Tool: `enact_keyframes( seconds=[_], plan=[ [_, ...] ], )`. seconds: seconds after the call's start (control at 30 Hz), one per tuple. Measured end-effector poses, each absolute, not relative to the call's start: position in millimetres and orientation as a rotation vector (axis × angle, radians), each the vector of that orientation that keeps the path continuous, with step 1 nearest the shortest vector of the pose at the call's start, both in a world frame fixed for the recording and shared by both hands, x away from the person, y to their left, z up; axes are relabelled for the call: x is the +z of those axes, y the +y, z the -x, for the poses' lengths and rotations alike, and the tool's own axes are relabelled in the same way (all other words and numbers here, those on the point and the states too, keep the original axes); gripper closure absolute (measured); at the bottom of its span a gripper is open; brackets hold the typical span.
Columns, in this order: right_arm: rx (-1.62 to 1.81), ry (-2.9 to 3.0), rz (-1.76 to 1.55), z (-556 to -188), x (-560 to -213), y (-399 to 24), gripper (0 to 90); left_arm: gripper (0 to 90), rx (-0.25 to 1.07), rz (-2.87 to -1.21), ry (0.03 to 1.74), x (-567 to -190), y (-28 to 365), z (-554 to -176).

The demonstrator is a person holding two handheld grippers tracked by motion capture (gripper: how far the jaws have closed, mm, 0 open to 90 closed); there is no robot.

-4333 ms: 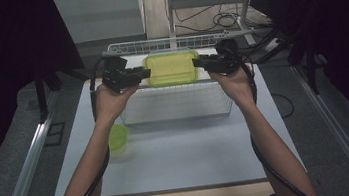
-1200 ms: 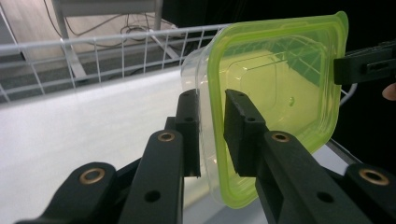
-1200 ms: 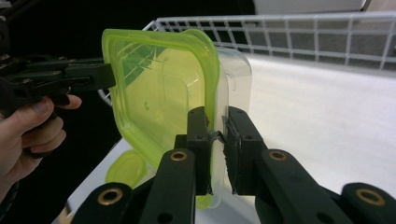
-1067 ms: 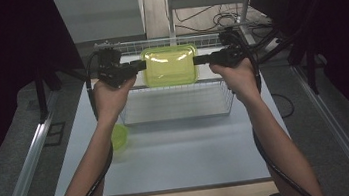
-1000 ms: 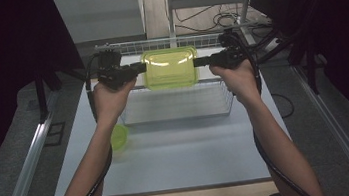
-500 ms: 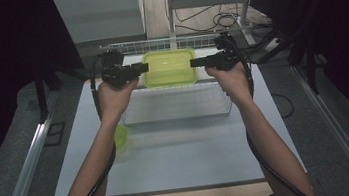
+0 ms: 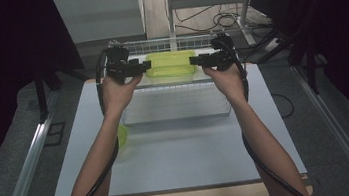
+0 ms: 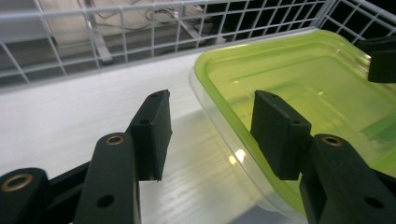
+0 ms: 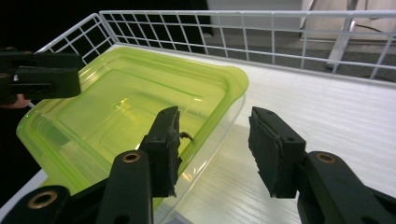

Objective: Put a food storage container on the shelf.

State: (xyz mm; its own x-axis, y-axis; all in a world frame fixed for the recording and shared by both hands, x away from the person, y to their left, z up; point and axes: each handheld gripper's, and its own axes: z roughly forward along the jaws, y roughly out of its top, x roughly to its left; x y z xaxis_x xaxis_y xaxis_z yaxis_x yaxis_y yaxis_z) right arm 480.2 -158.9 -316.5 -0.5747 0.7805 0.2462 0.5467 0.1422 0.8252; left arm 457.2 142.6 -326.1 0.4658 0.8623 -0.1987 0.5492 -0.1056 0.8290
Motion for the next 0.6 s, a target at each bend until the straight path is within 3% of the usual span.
enact_keyframes(
  seconds=[0.23, 0.33, 0.53, 0.6],
  plan=[
    [1.449, 2.132, -1.224, -474.1, -304.5, -161.7, 54.8, 54.1, 0.479, -1.781, 1.129, -308.1, 138.5, -449.4],
    [1.474, 2.136, -1.156, -461.7, -291.0, -169.5, 58.9, 61.6, 0.481, -1.786, 1.054, -296.5, 141.7, -432.7],
    [1.463, 2.234, -0.982, -424.5, -289.0, -180.1, 85.1, 82.8, 0.465, -1.850, 0.938, -304.1, 139.2, -390.1],
    [1.483, 2.262, -0.945, -413.5, -295.9, -181.0, 88.6, 88.0, 0.428, -1.868, 0.911, -313.5, 136.6, -381.7]
  ],
)
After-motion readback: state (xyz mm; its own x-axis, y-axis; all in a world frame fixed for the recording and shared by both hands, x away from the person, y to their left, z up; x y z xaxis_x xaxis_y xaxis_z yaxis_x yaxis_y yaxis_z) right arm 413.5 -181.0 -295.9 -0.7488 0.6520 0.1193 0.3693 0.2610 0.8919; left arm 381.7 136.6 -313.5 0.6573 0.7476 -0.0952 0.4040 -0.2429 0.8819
